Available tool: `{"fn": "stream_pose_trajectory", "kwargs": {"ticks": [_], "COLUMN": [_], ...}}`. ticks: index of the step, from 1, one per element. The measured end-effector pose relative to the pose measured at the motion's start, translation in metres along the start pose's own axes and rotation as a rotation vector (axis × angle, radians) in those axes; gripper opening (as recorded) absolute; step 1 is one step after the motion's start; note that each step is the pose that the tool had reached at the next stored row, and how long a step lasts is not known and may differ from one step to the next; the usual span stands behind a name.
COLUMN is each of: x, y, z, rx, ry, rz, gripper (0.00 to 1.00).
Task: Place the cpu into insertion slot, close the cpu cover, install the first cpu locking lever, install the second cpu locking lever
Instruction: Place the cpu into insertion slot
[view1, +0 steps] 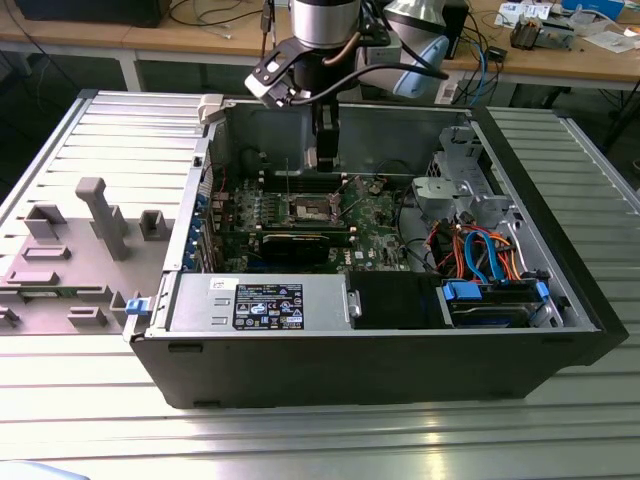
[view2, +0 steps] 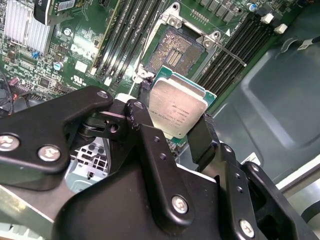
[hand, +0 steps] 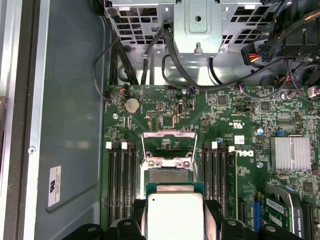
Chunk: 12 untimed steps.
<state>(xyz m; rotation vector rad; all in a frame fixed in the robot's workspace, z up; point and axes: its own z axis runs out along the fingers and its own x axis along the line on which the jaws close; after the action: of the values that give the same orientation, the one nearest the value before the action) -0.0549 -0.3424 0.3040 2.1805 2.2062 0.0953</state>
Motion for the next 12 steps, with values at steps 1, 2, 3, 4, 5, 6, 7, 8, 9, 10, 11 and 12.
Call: {"fn": "stream_pose_trajectory", "kwargs": {"ticks": [1, 2, 3, 4, 5, 6, 7, 8, 9, 10, 11, 12], "x": [0.0, 0.0, 0.0, 0.0, 0.0, -0.0001, -0.0001, -0.0001, -0.0001, -0.0001, -0.0001, -0.0001], "y": [0.0, 0.0, -0.0001, -0.0001, -0.0001, -0.0002, -0.0002, -0.0002, -0.0002, -0.0002, -0.0003, -0.0003], "z": [0.0003, 0.0007, 0.001, 0.0013, 0.0016, 0.002, 0.0025, 0.0029, 0.0032, 0.0035, 0.0038, 0.0042], "rx": [0.0, 0.0, 0.0, 0.0001, 0.0, 0.0001, 0.0, 0.0, 0.0, 0.0, 0.0, 0.0001], "ry": [-0.0001, -0.0001, -0.0001, -0.0001, 0.0, -0.0001, -0.0001, -0.0001, 0.0, -0.0001, 0.0, -0.0002], "rz": [0.0, 0.0, 0.0, 0.0, 0.0, 0.0, 0.0, 0.0, 0.0, 0.0, 0.0, 0.0], "gripper": [0.55, 0.55, 0.55, 0.55, 0.55, 0.55, 0.55, 0.55, 0.55, 0.55, 0.55, 0.55]}}
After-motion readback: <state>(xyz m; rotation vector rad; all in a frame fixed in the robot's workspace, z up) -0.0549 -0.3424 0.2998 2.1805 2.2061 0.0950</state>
